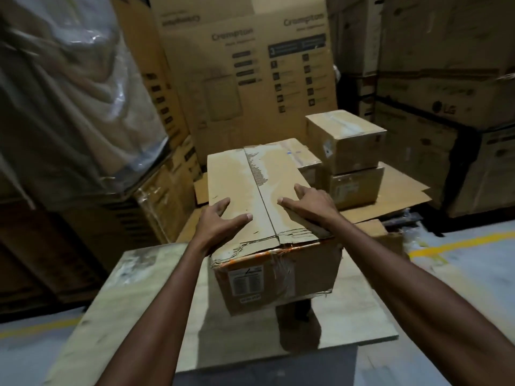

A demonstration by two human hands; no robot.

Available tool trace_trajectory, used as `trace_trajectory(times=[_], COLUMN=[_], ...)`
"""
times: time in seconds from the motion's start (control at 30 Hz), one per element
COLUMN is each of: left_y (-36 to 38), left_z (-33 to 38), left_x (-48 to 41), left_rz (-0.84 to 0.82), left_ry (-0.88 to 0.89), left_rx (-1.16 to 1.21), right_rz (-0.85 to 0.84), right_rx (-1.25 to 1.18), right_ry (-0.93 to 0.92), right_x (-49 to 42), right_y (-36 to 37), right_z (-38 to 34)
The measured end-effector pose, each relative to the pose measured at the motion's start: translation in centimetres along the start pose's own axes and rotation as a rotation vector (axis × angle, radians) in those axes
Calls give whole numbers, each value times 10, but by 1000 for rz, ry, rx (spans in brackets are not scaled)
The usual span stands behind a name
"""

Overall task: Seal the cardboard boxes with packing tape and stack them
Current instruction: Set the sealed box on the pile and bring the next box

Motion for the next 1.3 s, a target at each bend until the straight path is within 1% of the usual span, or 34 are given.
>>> trace_trajectory(times=[0.17, 0.4, 0.57, 0.67, 0.77, 0.83, 0.93, 1.0, 1.03, 1.13, 1.2, 1.3], left_y=[-78, -169, -197, -201, -202, -198, -197, -201, -204, -210, -209, -203], left_z=[-69, -181, -263, -305, -331, -339, -343, -347, -347, -344, -342, -342], left_x=[-16, -46, -53, -50, -44, -44, -47, -50, -52, -55, -53, -45], left_rz=[30, 29, 44, 13, 21, -16, -134, -218, -245, -305, -292, -179], left_ry=[-29, -81, -180, -222, -240, -233, -183, -96, -16, 317, 447, 482], left_rx=[-40, -83, -77, -95, -122, -158, -255, -307, -336, -400, -387, -333], right_rz=[-4, -41, -78, -118, -141, -148, -161, -164, -164, -172, -185, -218], right_rx=[-26, -30, 3, 54, 149, 193, 213, 222, 231, 237, 238, 274], right_ry=[-25, 59, 119, 143, 111, 97, 65, 57, 51, 52, 52, 21], right_x=[8, 26, 42, 50, 56, 53, 49, 49, 49, 47, 45, 38], right_y=[77, 205, 272, 307, 325, 328, 328, 329, 329, 330, 330, 331], right_z=[-73, -147, -174, -175, -183, -186, -185, -183, -184, -183, -181, -177])
Point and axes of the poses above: each hand's wrist, its own x-axis away from the middle knuckle, its own y-axis out of the palm, z = x × y, the point moved 7 cm from there along -x, towards the middle knuckle, and after that the axes turned 10 degrees about z, right-handed, at the moved point
